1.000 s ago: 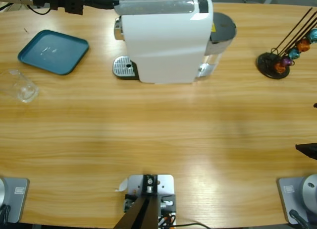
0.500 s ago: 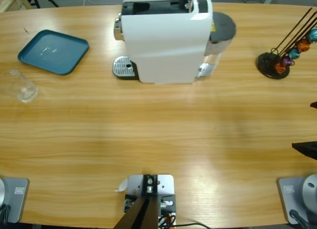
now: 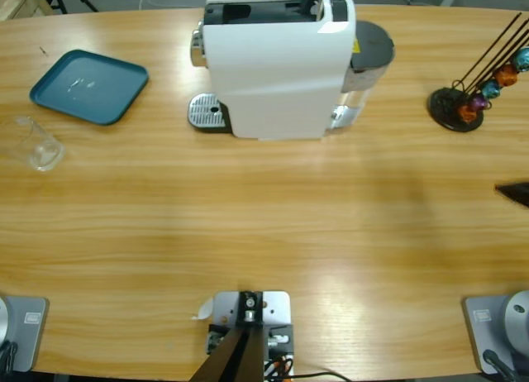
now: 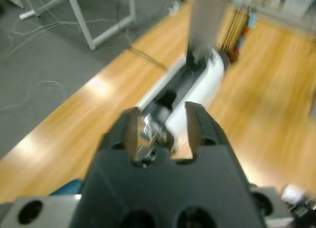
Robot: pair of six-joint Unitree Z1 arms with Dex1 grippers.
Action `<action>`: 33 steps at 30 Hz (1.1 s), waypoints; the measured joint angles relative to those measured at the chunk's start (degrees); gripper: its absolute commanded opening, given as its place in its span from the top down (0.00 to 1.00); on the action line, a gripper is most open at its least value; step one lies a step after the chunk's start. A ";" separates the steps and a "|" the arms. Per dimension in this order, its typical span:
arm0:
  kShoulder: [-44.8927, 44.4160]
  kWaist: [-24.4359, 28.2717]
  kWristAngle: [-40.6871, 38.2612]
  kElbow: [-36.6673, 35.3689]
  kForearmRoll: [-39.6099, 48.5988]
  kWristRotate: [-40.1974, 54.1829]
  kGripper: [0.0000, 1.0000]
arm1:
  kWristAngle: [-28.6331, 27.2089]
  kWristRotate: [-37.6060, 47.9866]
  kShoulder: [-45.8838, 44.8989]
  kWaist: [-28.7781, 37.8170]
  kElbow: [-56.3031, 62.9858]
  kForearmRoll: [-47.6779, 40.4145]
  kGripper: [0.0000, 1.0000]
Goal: Pour coffee
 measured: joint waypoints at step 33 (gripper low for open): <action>-14.36 -5.55 7.16 17.48 2.48 -0.94 0.00 | 1.51 -5.59 19.40 -36.79 12.74 -41.94 0.40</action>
